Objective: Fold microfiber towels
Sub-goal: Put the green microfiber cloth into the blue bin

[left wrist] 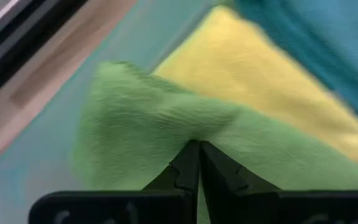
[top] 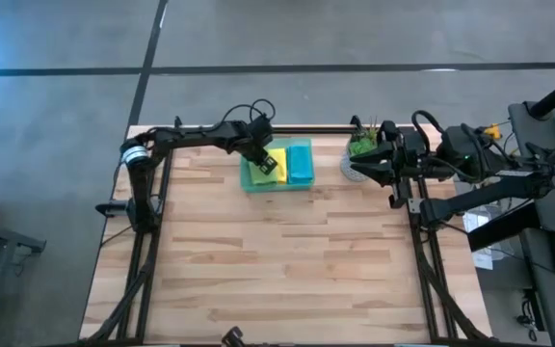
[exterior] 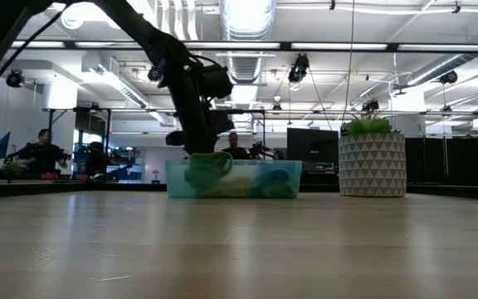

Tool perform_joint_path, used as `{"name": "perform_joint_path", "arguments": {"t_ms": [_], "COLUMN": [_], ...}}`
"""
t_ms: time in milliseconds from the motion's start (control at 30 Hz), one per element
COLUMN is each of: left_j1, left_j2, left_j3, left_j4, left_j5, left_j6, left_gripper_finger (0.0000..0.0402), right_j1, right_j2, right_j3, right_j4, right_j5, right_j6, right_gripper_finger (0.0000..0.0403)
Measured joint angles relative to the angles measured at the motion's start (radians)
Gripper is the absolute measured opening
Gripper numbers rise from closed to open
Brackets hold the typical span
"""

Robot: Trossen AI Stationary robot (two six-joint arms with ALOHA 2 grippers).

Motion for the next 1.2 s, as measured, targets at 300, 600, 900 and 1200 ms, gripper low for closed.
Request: {"name": "perform_joint_path", "arguments": {"t_ms": [300, 600, 900, 1200], "left_j1": [0.041, 0.068, -0.016, -0.133], "left_j2": [-0.055, 0.03, -0.098, -0.096], "left_j3": [0.001, -0.004, -0.014, -0.065], "left_j4": [0.024, 0.089, -0.009, -0.119], "left_j5": [-0.039, 0.062, 0.226, 0.224], "left_j6": [-0.018, -0.034, -0.039, -0.019], "left_gripper_finger": [0.0001, 0.0001, 0.0001, 0.0001], "right_j1": [0.0, 0.0, 0.0, 0.0], "right_j2": [0.0, 0.019, 0.027, 0.053], "right_j3": [0.0, 0.0, 0.0, 0.0], "right_j4": [0.0, 0.003, 0.004, 0.006], "right_j5": [-0.019, -0.018, -0.018, -0.015], "right_j6": [0.03, 0.036, 0.065, 0.05], "right_gripper_finger": [0.0068, 0.0068, 0.0068, 0.0068]}}
